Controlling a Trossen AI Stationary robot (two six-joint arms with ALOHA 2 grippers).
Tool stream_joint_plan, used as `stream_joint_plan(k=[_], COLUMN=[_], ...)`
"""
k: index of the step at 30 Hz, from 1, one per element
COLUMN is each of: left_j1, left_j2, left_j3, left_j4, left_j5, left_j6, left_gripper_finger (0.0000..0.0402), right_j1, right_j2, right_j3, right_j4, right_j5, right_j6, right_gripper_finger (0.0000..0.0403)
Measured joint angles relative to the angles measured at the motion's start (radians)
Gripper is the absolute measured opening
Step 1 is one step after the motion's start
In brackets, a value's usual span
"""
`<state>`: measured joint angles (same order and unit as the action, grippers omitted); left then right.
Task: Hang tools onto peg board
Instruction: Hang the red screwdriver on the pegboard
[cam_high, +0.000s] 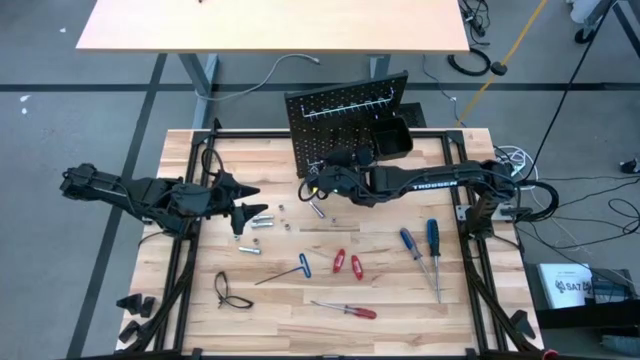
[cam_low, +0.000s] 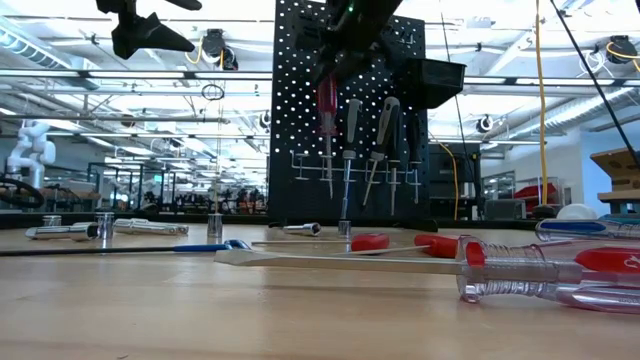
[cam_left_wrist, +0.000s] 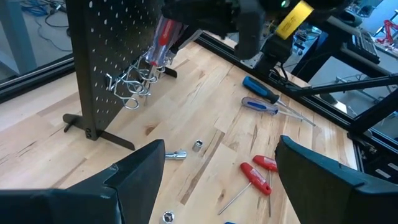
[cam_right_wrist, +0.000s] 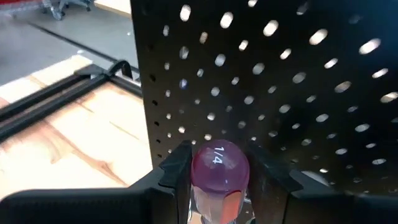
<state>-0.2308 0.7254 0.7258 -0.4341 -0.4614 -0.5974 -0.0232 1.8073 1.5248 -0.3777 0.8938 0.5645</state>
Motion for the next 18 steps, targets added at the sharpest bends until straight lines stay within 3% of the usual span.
stream_joint_plan(k=[16,18], left_j1=[-0.001,-0.001], left_j2=[0.0,0.0], left_j3=[0.0,0.0], left_j4=[0.002,0.003], left_j5=[0.039,0.039], left_j6=[-0.003,-0.003], left_gripper_finger=[0.0301,0.0301], right_j1=[0.001,0.002], right_j2=[0.076,0.076], right_j3=[0.002,0.002], right_j4=[-0.001,-0.002], right_j5=[-0.018,-0.024], right_j6=[0.03,0.021], right_gripper_finger=[0.0107,0.0133])
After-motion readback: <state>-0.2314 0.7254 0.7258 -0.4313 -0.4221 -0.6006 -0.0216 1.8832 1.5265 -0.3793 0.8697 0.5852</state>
